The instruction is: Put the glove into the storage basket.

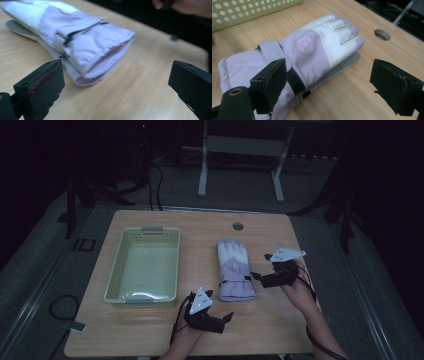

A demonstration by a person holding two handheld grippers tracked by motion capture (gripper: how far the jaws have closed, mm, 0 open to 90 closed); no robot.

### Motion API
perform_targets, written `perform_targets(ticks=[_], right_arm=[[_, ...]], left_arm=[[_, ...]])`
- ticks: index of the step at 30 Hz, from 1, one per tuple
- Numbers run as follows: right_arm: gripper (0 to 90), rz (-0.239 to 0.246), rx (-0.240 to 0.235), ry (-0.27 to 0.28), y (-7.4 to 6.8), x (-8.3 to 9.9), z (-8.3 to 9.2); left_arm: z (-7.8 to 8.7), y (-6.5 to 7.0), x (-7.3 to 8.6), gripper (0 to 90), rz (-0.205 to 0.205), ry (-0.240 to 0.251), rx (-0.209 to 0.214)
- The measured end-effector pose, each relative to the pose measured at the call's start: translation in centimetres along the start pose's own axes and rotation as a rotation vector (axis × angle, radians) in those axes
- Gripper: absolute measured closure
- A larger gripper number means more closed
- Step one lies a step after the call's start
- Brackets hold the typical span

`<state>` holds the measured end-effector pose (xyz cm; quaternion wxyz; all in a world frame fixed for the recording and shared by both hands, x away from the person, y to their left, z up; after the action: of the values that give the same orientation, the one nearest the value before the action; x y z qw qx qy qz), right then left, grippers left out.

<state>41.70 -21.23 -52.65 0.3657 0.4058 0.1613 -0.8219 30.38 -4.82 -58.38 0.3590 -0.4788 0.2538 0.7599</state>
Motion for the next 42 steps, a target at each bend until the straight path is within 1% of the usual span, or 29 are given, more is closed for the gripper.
perform_targets(ticks=[1, 4, 6, 11, 12, 13, 14, 16, 17, 18, 19, 21, 22, 23, 24, 25, 27, 28, 29, 30, 31, 32, 33, 34, 36, 38, 39, 41, 42], right_arm=[[14.0, -0.012, -0.004, 0.02, 0.3, 0.0, 0.2], [14.2, -0.023, -0.002, 0.04, 0.7, 0.2, 0.6], [14.1, -0.026, -0.008, 0.036, 0.9, 0.4, 1.1], [13.5, -0.02, -0.007, 0.05, 1.0, 0.7, 1.1], [13.2, -0.037, 0.01, 0.056, 1.3, 0.9, 1.1], [12.5, -0.058, 0.0, 0.048, 1.4, 1.0, 1.1], [12.5, -0.088, -0.013, 0.045, 1.6, 1.1, 1.0], [12.1, -0.125, -0.059, 0.033, 1.5, 1.2, 0.9], [12.1, -0.125, -0.059, 0.033, 1.5, 1.2, 0.9], [11.9, -0.135, -0.057, 0.029, 1.5, 1.1, 0.7], [11.9, -0.146, -0.056, 0.027, 1.5, 1.1, 0.5], [11.4, -0.184, -0.081, 0.039, 1.5, 0.8, 0.4], [11.4, -0.2, -0.072, 0.05, 1.6, 0.6, 0.3], [11.3, -0.198, -0.078, 0.048, 1.5, 0.6, 0.3], [10.3, -0.192, -0.098, 0.047, 1.2, 0.5, 0.3], [10.3, -0.192, -0.098, 0.047, 1.2, 0.5, 0.3], [20.6, -0.162, -0.065, 0.038, 1.1, 0.2, 0.0], [25.5, -0.143, -0.035, 0.051, 1.3, -0.1, 0.0], [35.4, -0.14, -0.035, 0.069, 1.3, -0.4, 0.0], [37.3, -0.151, -0.038, 0.08, 1.4, -0.7, -0.1], [39.2, -0.157, -0.046, 0.085, 1.4, -1.0, -0.3], [43.9, -0.162, -0.054, 0.081, 1.4, -1.1, -0.6], [44.6, -0.162, -0.048, 0.076, 1.4, -1.2, -1.0], [44.6, -0.159, -0.04, 0.074, 1.4, -1.2, -1.5], [44.6, -0.16, -0.015, 0.05, 1.4, -1.0, -2.5], [44.5, -0.154, -0.009, 0.037, 1.1, -0.8, -3.3], [44.5, -0.166, -0.009, 0.036, 1.0, -0.7, -3.7], [43.8, -0.18, -0.017, 0.033, 0.9, -0.6, -4.1], [42.1, -0.194, -0.031, 0.031, 0.8, -0.4, -4.5]], left_arm=[[0.0, 0.0, -0.4, 0.7, 0.024, -0.024, 0.002], [0.4, 0.1, -1.7, 0.7, 0.048, 0.004, -0.005], [0.3, -0.2, -3.5, 0.7, 0.005, 0.015, -0.025], [-0.5, -0.8, -5.2, 0.7, 0.033, -0.024, 0.016], [-1.0, -1.1, -6.1, 0.7, 0.044, -0.02, 0.041], [-1.0, -1.1, -6.1, 0.7, 0.044, -0.02, 0.041], [-1.6, -1.5, -6.9, 0.7, 0.047, 0.001, 0.078], [-2.3, -2.4, -7.7, 0.7, 0.021, 0.021, 0.057], [-2.3, -2.4, -7.7, 0.7, 0.021, 0.021, 0.057], [-3.2, -3.5, -8.3, 0.7, 0.018, 0.005, 0.041], [-3.6, -4.0, -8.7, 0.7, 0.01, 0.013, 0.05], [-4.2, -5.4, -9.5, 0.7, -0.006, 0.031, 0.02], [-4.2, -5.4, -9.5, 0.7, -0.006, 0.031, 0.02], [-4.6, -6.6, -10.1, 0.7, 0.017, 0.048, 0.003], [-4.7, -7.0, -10.3, 4.8, 0.02, 0.051, -0.005], [-4.7, -7.0, -10.3, 14.3, 0.02, 0.051, -0.005], [-5.0, -7.6, -10.4, 15.5, 0.01, 0.037, 0.002], [-5.4, -7.9, -10.0, 17.7, 0.018, 0.008, 0.003], [-5.5, -8.2, -9.8, 23.9, 0.022, 0.0, -0.005], [-5.5, -8.2, -9.8, 24.4, 0.022, 0.0, -0.005], [-5.8, -8.3, -9.5, 24.4, 0.03, -0.019, -0.008], [-6.5, -8.5, -8.8, 24.4, 0.036, -0.079, -0.015], [-6.5, -8.5, -8.8, 24.4, 0.036, -0.079, -0.015], [-7.0, -8.8, -8.0, 24.4, 0.045, -0.122, -0.041], [-7.3, -9.1, -7.3, 22.0, 0.081, -0.156, -0.072], [-7.1, -9.0, -6.5, 22.0, 0.115, -0.165, -0.065], [-7.1, -9.0, -6.5, 22.0, 0.115, -0.165, -0.065], [-7.1, -8.7, -5.6, 21.9, 0.139, -0.189, -0.041], [-7.2, -8.8, -4.7, 21.5, 0.162, -0.226, -0.043]])
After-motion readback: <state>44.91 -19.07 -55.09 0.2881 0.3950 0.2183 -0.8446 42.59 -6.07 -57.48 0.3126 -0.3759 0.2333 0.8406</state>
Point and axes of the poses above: each handheld gripper's, and its own axes: z roughly backward along the jaws, x roughly out of its underside, y roughly to its right, the point moved 9 cm from there along -z, roughly forward along the jaws, and after that the axes turned 8 degrees about -z, right-handed, at the moved point
